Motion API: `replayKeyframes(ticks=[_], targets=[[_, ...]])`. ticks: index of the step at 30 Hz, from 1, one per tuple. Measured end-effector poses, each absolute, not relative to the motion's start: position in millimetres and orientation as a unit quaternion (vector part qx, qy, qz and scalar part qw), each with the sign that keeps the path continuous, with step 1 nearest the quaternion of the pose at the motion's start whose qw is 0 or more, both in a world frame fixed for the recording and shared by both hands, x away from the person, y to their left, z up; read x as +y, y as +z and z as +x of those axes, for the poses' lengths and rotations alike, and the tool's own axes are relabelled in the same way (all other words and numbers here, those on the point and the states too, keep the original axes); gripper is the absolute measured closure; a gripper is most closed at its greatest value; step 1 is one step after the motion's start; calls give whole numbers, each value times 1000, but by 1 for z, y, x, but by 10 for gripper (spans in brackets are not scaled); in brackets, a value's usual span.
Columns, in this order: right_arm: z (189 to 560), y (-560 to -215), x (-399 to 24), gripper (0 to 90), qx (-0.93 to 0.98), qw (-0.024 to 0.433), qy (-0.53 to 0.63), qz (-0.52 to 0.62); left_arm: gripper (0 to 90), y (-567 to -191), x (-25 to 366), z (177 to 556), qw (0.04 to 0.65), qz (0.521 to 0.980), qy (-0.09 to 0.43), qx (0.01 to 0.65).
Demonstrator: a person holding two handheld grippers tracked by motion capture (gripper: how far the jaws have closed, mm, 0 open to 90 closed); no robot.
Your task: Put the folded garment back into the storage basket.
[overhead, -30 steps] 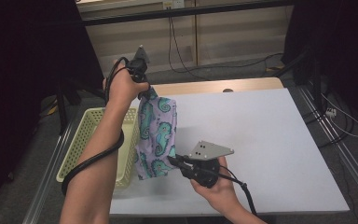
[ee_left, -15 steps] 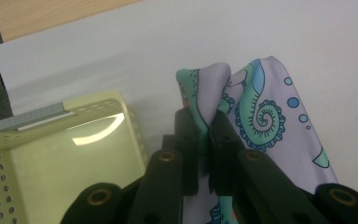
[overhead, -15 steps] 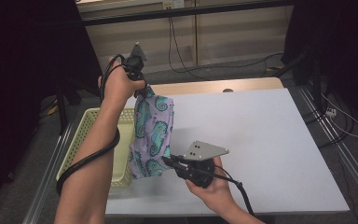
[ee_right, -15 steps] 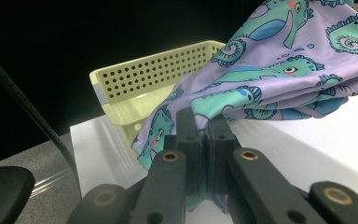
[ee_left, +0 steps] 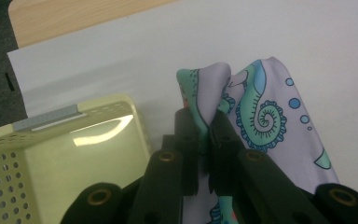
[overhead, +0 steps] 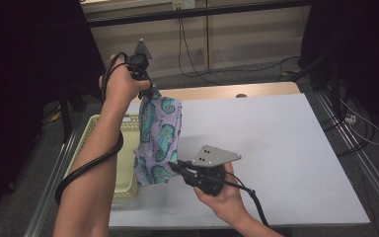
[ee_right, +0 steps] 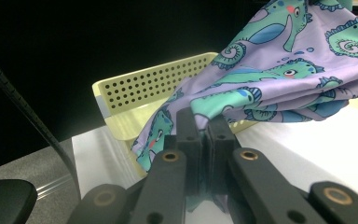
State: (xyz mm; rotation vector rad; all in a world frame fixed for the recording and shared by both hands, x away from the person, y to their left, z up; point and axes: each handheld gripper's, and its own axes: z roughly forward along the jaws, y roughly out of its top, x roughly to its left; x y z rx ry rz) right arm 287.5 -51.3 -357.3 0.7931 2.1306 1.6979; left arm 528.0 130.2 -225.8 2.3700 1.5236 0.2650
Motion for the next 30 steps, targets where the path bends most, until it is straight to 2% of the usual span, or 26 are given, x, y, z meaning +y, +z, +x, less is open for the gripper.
replayKeyframes(ticks=[30], targets=[[292,-345,-47,875,729,158,608,274,845,-203,149,528,150,819,100,545]])
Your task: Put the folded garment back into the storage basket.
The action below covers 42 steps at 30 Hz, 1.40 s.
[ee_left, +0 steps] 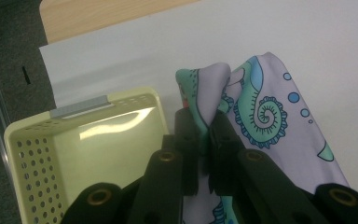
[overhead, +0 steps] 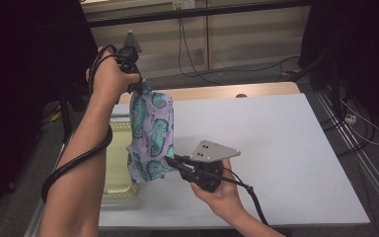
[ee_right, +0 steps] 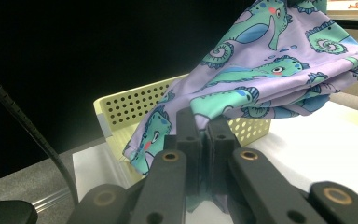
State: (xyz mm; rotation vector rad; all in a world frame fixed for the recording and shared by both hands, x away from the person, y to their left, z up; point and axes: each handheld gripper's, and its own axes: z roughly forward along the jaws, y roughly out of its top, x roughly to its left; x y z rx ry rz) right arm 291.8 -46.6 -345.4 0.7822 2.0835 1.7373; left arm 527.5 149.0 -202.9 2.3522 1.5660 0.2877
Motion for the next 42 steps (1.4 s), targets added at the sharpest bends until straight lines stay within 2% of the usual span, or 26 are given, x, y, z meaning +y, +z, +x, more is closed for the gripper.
replayKeyframes(ticks=[42], targets=[[297,-337,-21,876,734,154,610,255,845,-192,177,526,147,810,112,557]])
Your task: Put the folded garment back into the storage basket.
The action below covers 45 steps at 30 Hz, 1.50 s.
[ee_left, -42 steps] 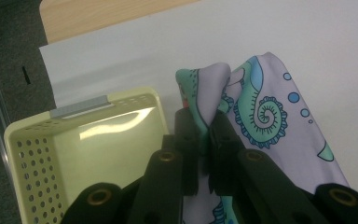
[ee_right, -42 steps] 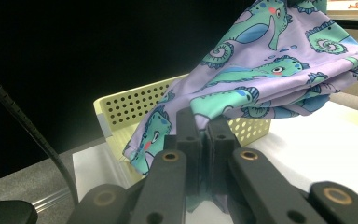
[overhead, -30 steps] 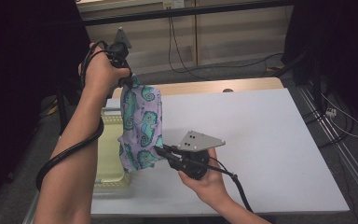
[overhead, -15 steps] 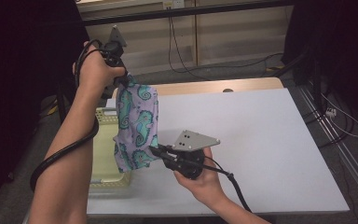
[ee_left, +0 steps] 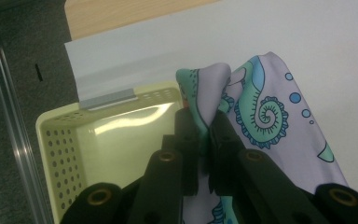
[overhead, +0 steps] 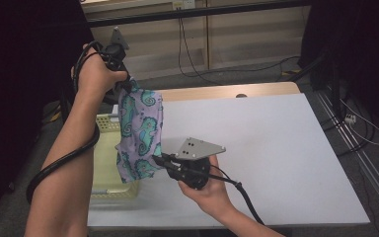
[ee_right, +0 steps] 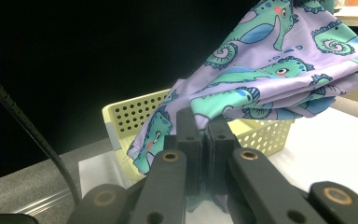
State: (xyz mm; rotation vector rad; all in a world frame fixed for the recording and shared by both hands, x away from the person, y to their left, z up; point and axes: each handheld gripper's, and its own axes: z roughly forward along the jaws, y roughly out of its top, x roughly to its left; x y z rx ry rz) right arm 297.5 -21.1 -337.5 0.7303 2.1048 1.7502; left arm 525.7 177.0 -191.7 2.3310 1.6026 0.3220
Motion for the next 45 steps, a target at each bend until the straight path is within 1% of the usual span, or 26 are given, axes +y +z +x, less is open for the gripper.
replayKeyframes(ticks=[45], targets=[[305,-345,10,876,741,131,612,242,845,-194,212,523,143,804,118,566]])
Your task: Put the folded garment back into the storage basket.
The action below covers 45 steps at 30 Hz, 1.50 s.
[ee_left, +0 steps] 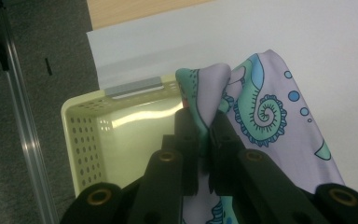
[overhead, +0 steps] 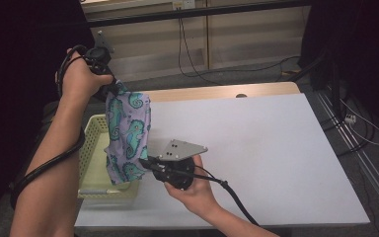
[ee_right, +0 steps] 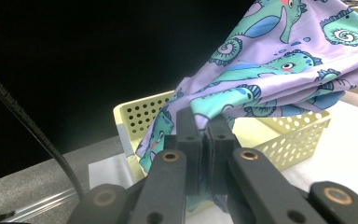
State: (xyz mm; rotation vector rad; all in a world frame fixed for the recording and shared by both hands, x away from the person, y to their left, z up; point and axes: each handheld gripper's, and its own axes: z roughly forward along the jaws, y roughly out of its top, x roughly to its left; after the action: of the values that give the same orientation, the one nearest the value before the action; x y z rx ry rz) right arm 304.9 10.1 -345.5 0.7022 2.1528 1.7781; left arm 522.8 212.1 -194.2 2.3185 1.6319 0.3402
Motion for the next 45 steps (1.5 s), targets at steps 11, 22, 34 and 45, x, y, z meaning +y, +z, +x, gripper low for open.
replayKeyframes(ticks=[11,22,34,45], targets=[[305,-341,16,875,742,131,614,236,845,-189,218,520,140,803,120,567],[306,-341,22,876,742,127,616,231,845,-185,225,519,139,800,124,571],[307,-343,29,876,747,122,613,228,845,-187,233,518,137,797,126,575],[310,-348,37,876,748,114,612,228,845,-187,245,516,139,791,126,582]])
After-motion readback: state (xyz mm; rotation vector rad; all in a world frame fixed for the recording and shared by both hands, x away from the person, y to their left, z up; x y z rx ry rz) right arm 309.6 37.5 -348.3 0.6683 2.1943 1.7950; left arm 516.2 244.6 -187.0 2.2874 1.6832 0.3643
